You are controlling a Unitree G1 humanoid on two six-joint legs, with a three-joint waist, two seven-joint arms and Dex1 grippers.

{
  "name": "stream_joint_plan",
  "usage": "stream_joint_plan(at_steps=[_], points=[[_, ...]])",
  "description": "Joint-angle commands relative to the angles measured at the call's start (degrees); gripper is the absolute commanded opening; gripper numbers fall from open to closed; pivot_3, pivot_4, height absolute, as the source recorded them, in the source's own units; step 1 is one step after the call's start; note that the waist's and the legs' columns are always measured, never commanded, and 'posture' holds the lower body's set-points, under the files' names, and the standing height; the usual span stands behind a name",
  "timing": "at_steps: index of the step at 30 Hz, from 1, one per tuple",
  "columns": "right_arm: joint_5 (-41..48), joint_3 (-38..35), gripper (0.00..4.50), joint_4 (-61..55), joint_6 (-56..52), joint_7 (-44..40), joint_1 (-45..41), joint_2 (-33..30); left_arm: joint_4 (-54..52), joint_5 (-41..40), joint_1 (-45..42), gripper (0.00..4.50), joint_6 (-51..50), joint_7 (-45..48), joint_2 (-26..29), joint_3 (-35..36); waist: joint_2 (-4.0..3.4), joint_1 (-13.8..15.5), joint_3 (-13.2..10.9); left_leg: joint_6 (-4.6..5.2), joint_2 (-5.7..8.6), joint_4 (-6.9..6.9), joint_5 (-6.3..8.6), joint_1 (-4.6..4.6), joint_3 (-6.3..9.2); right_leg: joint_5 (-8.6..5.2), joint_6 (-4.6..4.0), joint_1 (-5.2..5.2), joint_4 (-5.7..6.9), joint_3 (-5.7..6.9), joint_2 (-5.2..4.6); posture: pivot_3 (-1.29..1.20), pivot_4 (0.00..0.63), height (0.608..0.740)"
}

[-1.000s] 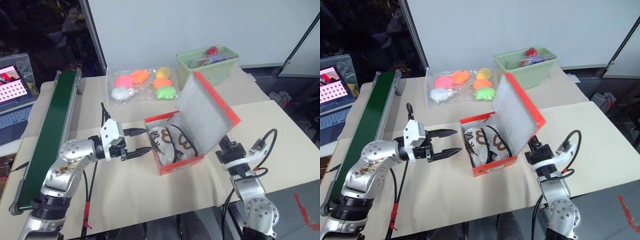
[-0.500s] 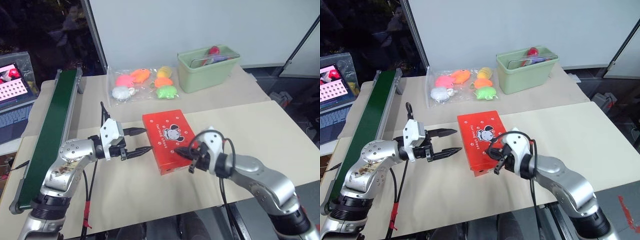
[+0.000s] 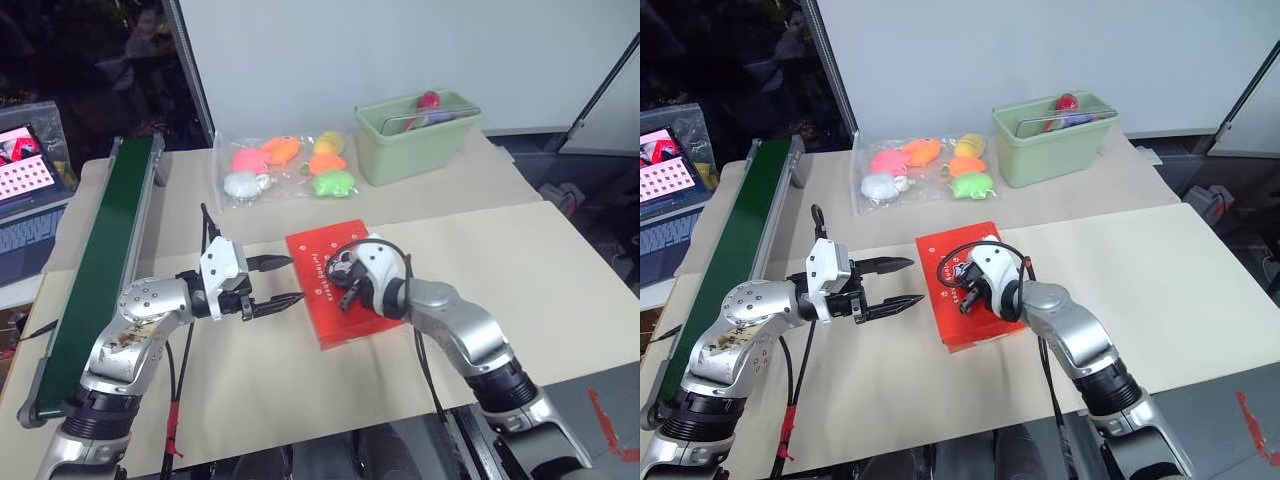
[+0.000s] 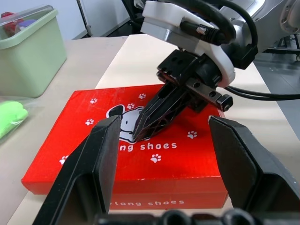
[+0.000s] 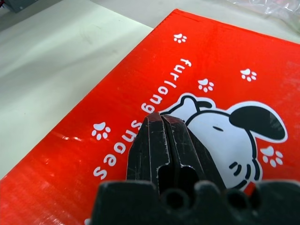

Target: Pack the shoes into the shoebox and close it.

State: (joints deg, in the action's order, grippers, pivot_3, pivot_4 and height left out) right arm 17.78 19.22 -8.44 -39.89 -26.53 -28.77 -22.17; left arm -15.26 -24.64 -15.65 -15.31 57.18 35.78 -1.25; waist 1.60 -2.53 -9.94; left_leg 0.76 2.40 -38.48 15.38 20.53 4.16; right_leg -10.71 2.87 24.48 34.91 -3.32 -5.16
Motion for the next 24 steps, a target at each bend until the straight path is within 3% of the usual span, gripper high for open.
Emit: stream_joint_plan(at_steps=[1, 8, 13, 17, 20, 22, 24], points=[[-1.4, 0.1, 0.01, -0.1, 0.8, -2.2, -0.9, 0.3, -2.8, 0.0, 0.1, 3.16, -0.2, -0.8, 0.7, 0.8, 0.00, 0.0, 0.0, 0.00, 0.00, 0.00, 0.00, 0.00, 0.00, 0.00, 0.00, 0.00, 0.00, 0.00, 0.00, 0.00, 0.150, 0.740], [-2.1, -3.2, 0.01, -2.7, -0.6, -3.3, -1.6, 0.1, -2.4, 0.8, 0.2, 3.16, -0.9, -6.5, -1.4, 2.2, 0.00, 0.1, 0.0, 0.00, 0.00, 0.00, 0.00, 0.00, 0.01, 0.00, 0.00, 0.00, 0.01, 0.00, 0.00, 0.00, 0.150, 0.740], [4.9, -17.4, 0.01, -5.2, -0.6, -0.5, -2.0, 2.7, -2.0, 1.2, -2.5, 3.16, -6.1, -20.2, -7.5, 5.8, 0.01, 0.4, 0.0, -0.01, 0.04, -0.01, 0.00, 0.04, 0.07, 0.01, 0.00, 0.00, 0.01, 0.01, -0.04, 0.00, 0.150, 0.740], [13.2, -32.1, 0.01, -7.1, -3.2, 2.4, -1.4, 2.2, -3.3, 3.1, -0.9, 3.16, -9.0, -29.6, -10.7, 8.7, 0.00, 0.5, 0.0, -0.04, 0.07, 0.01, 0.02, 0.07, 0.12, 0.01, 0.00, 0.02, 0.00, 0.03, -0.07, 0.00, 0.150, 0.740], [17.0, -38.6, 0.01, -7.1, -5.0, 4.3, -1.2, 1.2, -3.8, 4.4, 0.5, 3.16, -9.7, -34.3, -12.6, 10.1, 0.00, 0.5, 0.0, -0.06, 0.09, 0.07, 0.04, 0.08, 0.13, 0.02, -0.01, 0.03, -0.01, 0.04, -0.10, 0.00, 0.150, 0.740], [11.1, -38.5, 0.01, -5.6, -2.1, 5.8, 1.6, -2.7, -2.0, 6.8, 1.8, 3.16, -9.4, -39.8, -14.5, 12.2, 0.00, 0.6, 0.0, -0.09, 0.10, 0.09, 0.06, 0.09, 0.13, 0.02, -0.02, 0.04, 0.00, 0.04, -0.09, 0.00, 0.150, 0.740], [-3.5, -30.8, 0.01, -1.3, 7.2, 8.7, 7.7, -9.5, 0.4, 8.0, 2.7, 3.16, -9.0, -47.3, -18.3, 16.2, -0.02, 0.8, 0.0, -0.09, 0.09, 0.11, 0.06, 0.07, 0.11, 0.02, -0.01, 0.02, -0.02, 0.06, -0.08, 0.00, 0.150, 0.740]])
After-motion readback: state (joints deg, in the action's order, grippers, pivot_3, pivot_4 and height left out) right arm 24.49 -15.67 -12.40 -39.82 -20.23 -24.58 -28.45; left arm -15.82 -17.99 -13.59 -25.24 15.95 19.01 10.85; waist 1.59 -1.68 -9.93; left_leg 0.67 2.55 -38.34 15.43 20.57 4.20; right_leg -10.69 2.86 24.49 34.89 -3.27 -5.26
